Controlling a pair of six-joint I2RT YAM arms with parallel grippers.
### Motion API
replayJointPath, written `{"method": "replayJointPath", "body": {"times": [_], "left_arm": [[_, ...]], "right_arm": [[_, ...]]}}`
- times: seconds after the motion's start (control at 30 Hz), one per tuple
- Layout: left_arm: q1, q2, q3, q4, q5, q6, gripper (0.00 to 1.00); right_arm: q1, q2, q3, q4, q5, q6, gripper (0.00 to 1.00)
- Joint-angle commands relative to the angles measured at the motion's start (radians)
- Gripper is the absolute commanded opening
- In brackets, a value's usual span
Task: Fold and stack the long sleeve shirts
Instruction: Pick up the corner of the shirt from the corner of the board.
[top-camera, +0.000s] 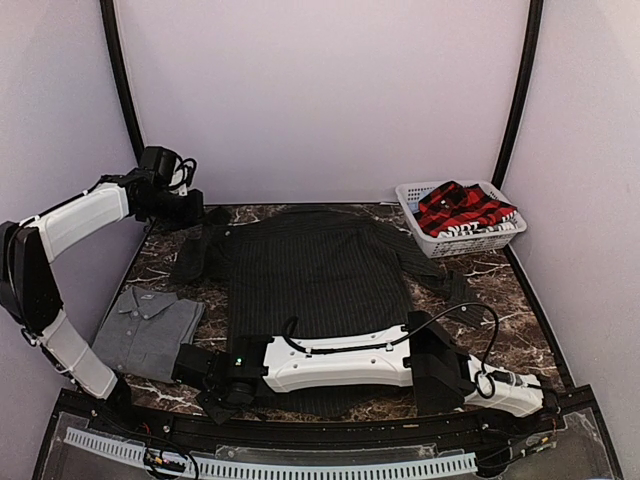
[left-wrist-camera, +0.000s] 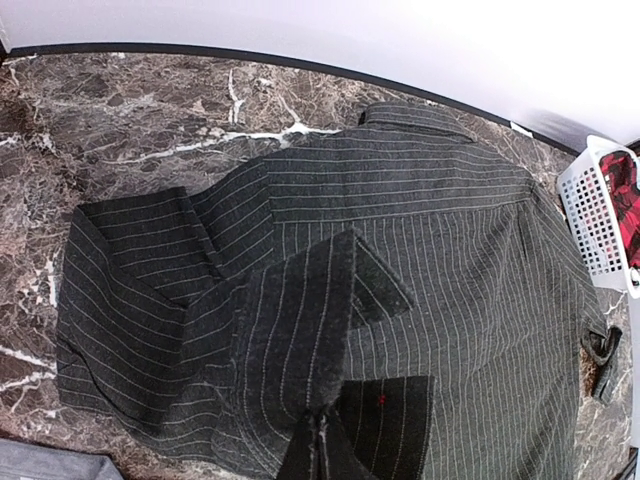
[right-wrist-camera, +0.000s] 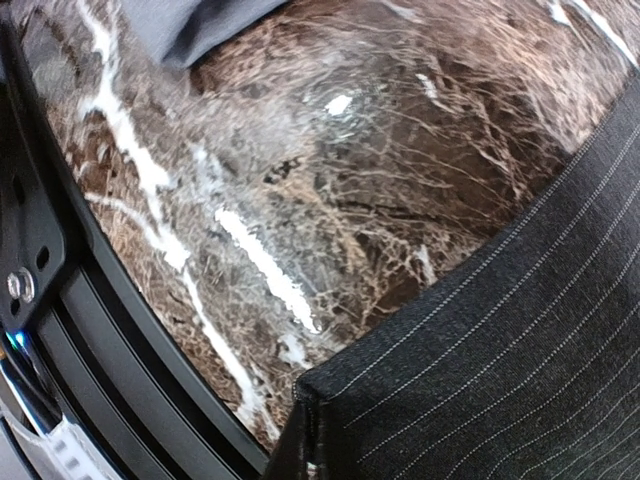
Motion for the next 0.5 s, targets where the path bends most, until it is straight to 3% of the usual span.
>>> {"method": "replayJointPath", "body": {"times": [0.0, 0.47], "left_arm": [[0.024, -0.056, 0.055, -0.011, -0.007, -0.002, 0.00], [0.103, -0.047, 0.265, -0.016, 0.048, -0.030, 0.00]], "right_arm": [[-0.010, -0.035, -0.015, 0.022, -0.010, 0.007, 0.00], [-0.077, -0.353, -0.329, 0.236, 0.023, 0.056, 0.00]]}}
